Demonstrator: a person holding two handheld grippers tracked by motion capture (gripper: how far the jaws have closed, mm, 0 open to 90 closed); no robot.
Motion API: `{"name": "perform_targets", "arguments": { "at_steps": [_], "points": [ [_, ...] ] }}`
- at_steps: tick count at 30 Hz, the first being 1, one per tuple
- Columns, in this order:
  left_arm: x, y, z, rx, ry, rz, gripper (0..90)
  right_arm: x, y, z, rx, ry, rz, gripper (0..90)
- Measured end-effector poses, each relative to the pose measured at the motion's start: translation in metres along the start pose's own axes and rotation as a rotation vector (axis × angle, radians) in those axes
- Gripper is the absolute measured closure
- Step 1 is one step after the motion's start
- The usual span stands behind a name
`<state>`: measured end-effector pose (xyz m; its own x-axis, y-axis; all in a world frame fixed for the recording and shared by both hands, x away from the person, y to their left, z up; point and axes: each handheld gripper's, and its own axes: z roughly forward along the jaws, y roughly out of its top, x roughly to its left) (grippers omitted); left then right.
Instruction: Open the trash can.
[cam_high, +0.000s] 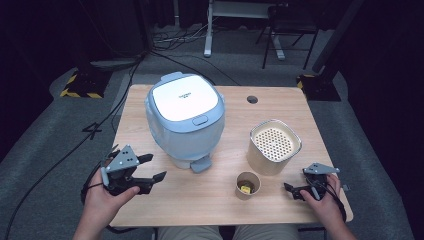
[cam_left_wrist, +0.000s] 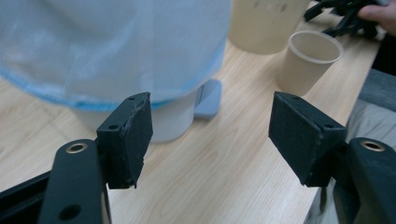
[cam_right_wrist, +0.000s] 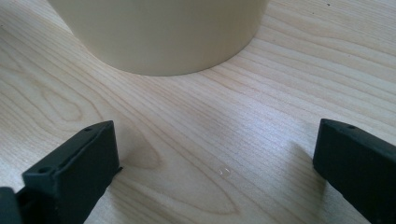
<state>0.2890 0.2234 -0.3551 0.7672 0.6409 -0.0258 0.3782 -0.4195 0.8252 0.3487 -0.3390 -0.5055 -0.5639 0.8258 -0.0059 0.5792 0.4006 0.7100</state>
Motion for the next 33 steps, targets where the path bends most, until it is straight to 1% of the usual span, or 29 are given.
{"name": "perform_targets", "arguments": {
  "at_steps": [2,3,4,6,7,8,10,14,16,17,18,19,22,23,25,28,29,30,33],
  "points": [
    [-0.001,0.007,0.0,-0.016,-0.024,0.013,32.2,0.0,0.0,0.0,0.001,0.0,-0.002,0.2],
    [-0.001,0.007,0.0,-0.016,-0.024,0.013,32.7,0.0,0.0,0.0,0.001,0.0,-0.002,0.2],
    [-0.001,0.015,0.0,-0.037,-0.051,0.025,32.7,0.0,0.0,0.0,0.001,0.0,-0.002,0.2],
    [-0.001,0.026,-0.001,-0.078,-0.077,0.048,35.1,0.0,0.0,0.0,0.001,0.001,-0.002,0.2],
    [-0.001,0.031,-0.001,-0.09,-0.09,0.062,37.7,0.0,0.0,0.0,0.001,0.001,-0.002,0.2],
    [-0.001,0.035,-0.001,-0.102,-0.106,0.067,39.8,0.0,0.0,0.0,0.001,0.001,-0.002,0.2],
    [0.0,0.043,-0.001,-0.128,-0.128,0.086,40.1,0.0,0.0,0.0,0.001,0.001,-0.002,0.2],
    [0.004,0.058,-0.001,-0.16,-0.184,0.103,44.1,0.0,0.0,0.0,0.001,0.002,-0.004,0.2],
    [0.006,0.065,-0.002,-0.196,-0.224,0.092,45.8,0.0,0.0,0.0,0.001,0.001,-0.004,0.2],
    [0.006,0.065,-0.002,-0.196,-0.224,0.092,46.4,0.0,0.0,0.0,0.001,0.001,-0.004,0.2],
    [0.008,0.069,-0.002,-0.224,-0.259,0.085,46.4,0.0,0.0,0.0,0.001,0.001,-0.004,0.2],
    [0.011,0.075,-0.001,-0.273,-0.298,0.076,47.4,0.0,0.0,0.0,0.001,0.001,-0.004,0.2],
    [0.017,0.084,0.002,-0.326,-0.349,0.068,50.5,0.0,0.0,0.0,0.001,0.001,-0.004,0.2],
    [0.019,0.087,0.004,-0.342,-0.359,0.064,50.7,0.0,0.0,0.0,0.001,0.001,-0.003,0.2],
    [0.022,0.092,0.008,-0.363,-0.37,0.057,50.9,0.0,0.0,0.0,0.0,0.002,-0.004,0.2],
    [0.026,0.1,0.015,-0.393,-0.398,0.022,49.9,0.0,0.0,0.0,0.001,0.001,-0.003,0.2],
    [0.027,0.102,0.017,-0.4,-0.4,0.014,49.9,0.0,0.0,0.0,0.001,0.001,-0.003,0.2],
    [0.028,0.103,0.019,-0.398,-0.397,0.005,50.0,0.0,0.0,0.0,0.001,0.001,-0.004,0.2],
    [0.035,0.109,0.028,-0.388,-0.347,-0.007,51.7,0.0,0.0,0.0,0.001,0.001,-0.004,0.2]
  ]
}}
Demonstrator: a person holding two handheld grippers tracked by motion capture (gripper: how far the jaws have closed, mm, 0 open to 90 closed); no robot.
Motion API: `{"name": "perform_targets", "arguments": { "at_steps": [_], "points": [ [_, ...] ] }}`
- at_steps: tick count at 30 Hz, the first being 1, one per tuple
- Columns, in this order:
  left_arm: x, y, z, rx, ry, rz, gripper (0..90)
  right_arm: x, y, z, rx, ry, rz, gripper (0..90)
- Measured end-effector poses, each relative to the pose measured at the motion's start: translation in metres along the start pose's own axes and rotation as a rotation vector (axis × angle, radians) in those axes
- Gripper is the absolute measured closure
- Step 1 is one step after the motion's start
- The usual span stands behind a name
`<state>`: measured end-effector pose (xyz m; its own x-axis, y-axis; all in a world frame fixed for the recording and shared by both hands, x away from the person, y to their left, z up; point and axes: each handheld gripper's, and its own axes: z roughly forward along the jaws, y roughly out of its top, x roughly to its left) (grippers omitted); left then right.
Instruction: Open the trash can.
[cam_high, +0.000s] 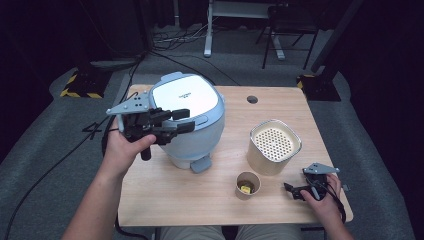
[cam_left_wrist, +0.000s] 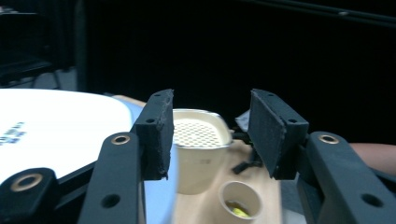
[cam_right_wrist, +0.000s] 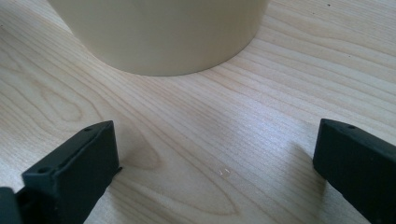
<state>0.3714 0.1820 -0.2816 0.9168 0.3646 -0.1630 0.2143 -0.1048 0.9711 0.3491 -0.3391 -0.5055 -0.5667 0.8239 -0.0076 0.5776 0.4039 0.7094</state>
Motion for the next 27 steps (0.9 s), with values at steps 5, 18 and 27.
{"name": "perform_targets", "arguments": {
  "at_steps": [5,18,27],
  "points": [
    [0.01,0.003,0.014,0.059,0.047,0.019,62.9,0.0,0.0,0.0,0.0,0.0,0.0,0.2],
    [0.009,0.004,0.041,0.255,0.193,0.089,89.4,0.0,0.0,0.0,0.0,0.0,0.0,0.2],
    [0.004,0.007,0.044,0.295,0.216,0.126,89.9,0.0,0.0,0.0,0.001,0.0,0.001,0.2]
  ]
}}
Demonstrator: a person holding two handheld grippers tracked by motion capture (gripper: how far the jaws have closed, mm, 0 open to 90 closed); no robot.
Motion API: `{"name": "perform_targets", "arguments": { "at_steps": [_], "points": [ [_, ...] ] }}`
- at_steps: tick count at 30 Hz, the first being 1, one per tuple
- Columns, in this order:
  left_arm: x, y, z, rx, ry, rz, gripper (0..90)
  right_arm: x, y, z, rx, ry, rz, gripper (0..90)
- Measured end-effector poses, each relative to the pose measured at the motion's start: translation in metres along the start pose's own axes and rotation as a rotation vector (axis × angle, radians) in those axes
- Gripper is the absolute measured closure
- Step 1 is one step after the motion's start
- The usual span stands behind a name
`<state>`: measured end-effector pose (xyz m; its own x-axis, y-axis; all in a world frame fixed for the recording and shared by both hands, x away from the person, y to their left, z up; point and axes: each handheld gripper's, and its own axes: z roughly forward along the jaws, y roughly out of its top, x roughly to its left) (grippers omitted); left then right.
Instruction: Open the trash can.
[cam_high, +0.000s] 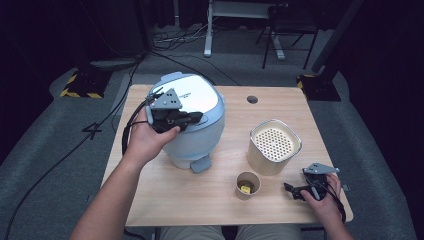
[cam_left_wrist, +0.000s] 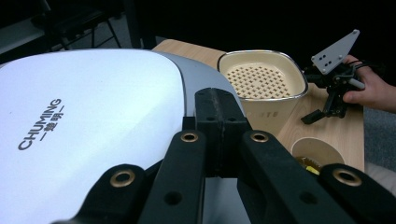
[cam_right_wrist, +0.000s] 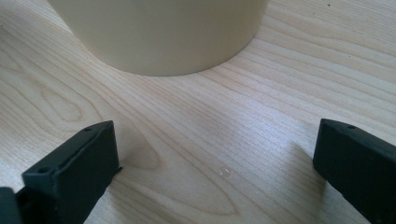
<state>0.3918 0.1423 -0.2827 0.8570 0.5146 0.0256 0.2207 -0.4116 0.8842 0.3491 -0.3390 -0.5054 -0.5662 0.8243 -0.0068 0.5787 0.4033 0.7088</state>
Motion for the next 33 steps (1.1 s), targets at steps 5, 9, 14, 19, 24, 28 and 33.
{"name": "perform_targets", "arguments": {
  "at_steps": [5,9,14,19,24,28,33],
  "points": [
    [-0.001,0.005,0.0,0.043,0.051,0.031,89.8,0.0,0.0,0.0,0.0,0.0,0.0,0.2],
    [-0.004,0.004,0.0,0.041,0.055,0.047,89.9,0.0,0.0,0.0,-0.001,0.0,-0.001,0.2],
    [-0.004,0.002,0.001,0.034,0.061,0.049,89.9,0.0,0.0,0.0,-0.001,0.0,-0.001,0.2],
    [-0.002,0.001,0.0,0.015,0.06,0.043,89.8,0.0,0.0,0.0,-0.001,-0.001,0.0,0.2],
    [-0.005,-0.004,-0.003,-0.035,-0.01,-0.012,59.2,0.0,0.0,0.0,-0.001,-0.001,0.0,0.2],
    [-0.018,-0.006,-0.012,-0.11,-0.107,0.013,41.6,0.0,0.0,0.0,-0.001,-0.001,0.0,0.2],
    [-0.031,-0.01,-0.026,-0.136,-0.162,0.019,38.0,0.0,0.0,0.0,-0.001,-0.001,0.0,0.2]
  ]
}}
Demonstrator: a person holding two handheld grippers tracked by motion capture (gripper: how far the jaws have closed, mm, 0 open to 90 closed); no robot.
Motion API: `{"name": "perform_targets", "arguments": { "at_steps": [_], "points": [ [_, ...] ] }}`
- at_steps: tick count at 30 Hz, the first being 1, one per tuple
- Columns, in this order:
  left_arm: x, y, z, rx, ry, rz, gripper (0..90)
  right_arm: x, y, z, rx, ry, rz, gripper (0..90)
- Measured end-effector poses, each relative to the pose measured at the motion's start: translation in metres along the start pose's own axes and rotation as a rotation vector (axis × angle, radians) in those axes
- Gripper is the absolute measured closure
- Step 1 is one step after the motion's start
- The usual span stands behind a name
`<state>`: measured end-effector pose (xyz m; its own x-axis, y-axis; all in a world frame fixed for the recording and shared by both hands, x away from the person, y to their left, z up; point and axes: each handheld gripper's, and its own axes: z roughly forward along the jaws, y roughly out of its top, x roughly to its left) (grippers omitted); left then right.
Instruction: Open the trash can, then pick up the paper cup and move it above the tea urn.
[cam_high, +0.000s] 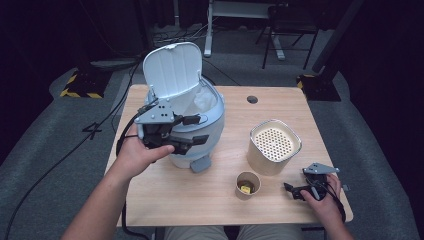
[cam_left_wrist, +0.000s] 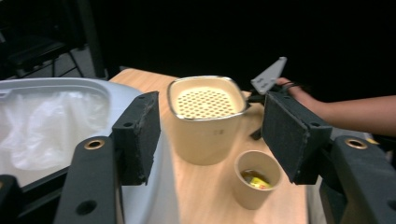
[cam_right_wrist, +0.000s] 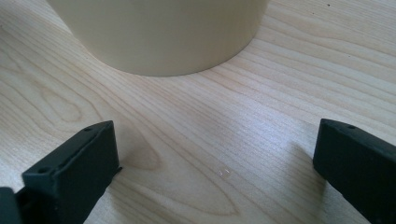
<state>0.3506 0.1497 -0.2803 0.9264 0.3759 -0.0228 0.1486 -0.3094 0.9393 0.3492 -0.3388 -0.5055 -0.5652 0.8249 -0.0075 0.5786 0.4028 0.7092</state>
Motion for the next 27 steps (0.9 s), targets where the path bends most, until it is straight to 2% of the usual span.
{"name": "perform_targets", "arguments": {
  "at_steps": [2,3,7,10,12,13,14,16,18,19,20,22,24,26,27],
  "points": [
    [-0.004,-0.002,-0.002,0.002,-0.001,0.004,37.7,0.0,0.0,0.0,0.0,0.0,0.0,0.2],
    [-0.011,-0.008,-0.007,0.011,0.003,0.01,37.2,0.0,0.0,0.0,0.0,0.0,0.0,0.2],
    [-0.022,-0.024,-0.012,0.024,0.021,0.011,35.7,0.0,0.0,0.0,0.001,0.0,0.0,0.2],
    [-0.03,-0.042,-0.013,0.07,0.042,0.018,34.0,0.0,0.0,0.0,0.002,0.0,0.0,0.2],
    [-0.034,-0.057,-0.014,0.119,0.034,-0.009,33.5,0.0,0.0,0.0,0.002,-0.002,-0.001,0.4],
    [-0.034,-0.057,-0.014,0.119,0.034,-0.009,32.9,0.0,0.0,0.0,0.002,-0.002,-0.001,0.4],
    [-0.038,-0.073,-0.013,0.13,0.039,-0.023,31.5,0.001,0.0,0.0,0.001,-0.009,0.008,1.4],
    [-0.038,-0.089,-0.01,0.122,0.056,-0.052,30.9,0.002,0.001,-0.001,0.003,-0.009,0.011,4.9],
    [-0.035,-0.105,-0.005,0.129,0.055,-0.092,30.5,0.003,0.003,-0.003,0.005,-0.002,0.004,17.3],
    [-0.033,-0.111,-0.003,0.15,0.058,-0.103,30.5,0.004,0.005,-0.005,0.007,0.007,0.0,22.6],
    [-0.03,-0.118,0.0,0.187,0.081,-0.1,30.3,0.005,0.005,-0.005,0.01,0.01,-0.001,23.9],
    [-0.026,-0.131,0.004,0.202,0.117,-0.114,29.6,0.006,0.007,-0.007,0.012,0.022,-0.005,21.4],
    [-0.022,-0.143,0.008,0.232,0.121,-0.146,27.2,0.008,0.008,-0.009,0.015,0.03,-0.017,22.3],
    [-0.021,-0.147,0.009,0.245,0.126,-0.156,27.3,0.01,0.009,-0.012,0.013,0.032,-0.025,22.4],
    [-0.018,-0.155,0.01,0.271,0.14,-0.175,27.3,0.011,0.01,-0.013,0.01,0.035,-0.029,22.7]
  ]
}}
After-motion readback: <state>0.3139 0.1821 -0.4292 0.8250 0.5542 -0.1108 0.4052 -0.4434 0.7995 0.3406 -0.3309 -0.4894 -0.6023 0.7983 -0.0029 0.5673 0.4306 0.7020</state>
